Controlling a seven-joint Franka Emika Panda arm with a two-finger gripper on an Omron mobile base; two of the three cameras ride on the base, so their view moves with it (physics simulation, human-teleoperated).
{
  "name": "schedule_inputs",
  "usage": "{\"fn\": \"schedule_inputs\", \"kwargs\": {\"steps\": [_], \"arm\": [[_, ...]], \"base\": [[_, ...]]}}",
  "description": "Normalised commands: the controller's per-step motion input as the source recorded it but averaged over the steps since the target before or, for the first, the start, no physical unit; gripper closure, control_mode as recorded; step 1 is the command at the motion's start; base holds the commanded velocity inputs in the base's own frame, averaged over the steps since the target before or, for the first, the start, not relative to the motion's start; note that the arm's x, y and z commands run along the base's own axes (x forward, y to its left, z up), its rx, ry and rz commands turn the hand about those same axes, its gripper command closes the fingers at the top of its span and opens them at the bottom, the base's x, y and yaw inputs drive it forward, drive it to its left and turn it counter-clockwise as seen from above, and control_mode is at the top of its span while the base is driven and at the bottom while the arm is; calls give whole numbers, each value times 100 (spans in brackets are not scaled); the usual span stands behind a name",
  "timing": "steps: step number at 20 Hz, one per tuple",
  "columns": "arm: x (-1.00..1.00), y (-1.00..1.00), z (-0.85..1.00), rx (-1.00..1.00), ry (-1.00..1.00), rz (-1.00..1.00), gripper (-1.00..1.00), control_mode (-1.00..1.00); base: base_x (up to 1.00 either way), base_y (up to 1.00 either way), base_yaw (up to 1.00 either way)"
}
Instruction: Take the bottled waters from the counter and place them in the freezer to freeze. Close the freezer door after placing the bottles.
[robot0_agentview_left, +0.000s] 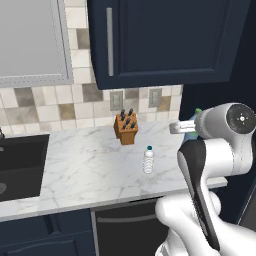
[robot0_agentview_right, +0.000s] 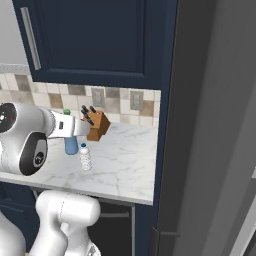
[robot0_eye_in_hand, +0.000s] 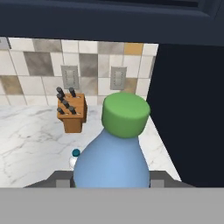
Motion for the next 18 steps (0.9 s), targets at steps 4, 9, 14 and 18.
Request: {"fn": "schedule_inputs", "kwargs": {"steps": [4, 9, 14, 18], "arm": [[0, 0, 0, 0, 0, 0, 100, -100], [0, 0, 0, 0, 0, 0, 100, -100], [0, 0, 0, 0, 0, 0, 100, -100], [0, 0, 0, 0, 0, 0, 100, 100]], "base": [[0, 0, 0], [0, 0, 0], [0, 0, 0], [-16, -4, 0]]}}
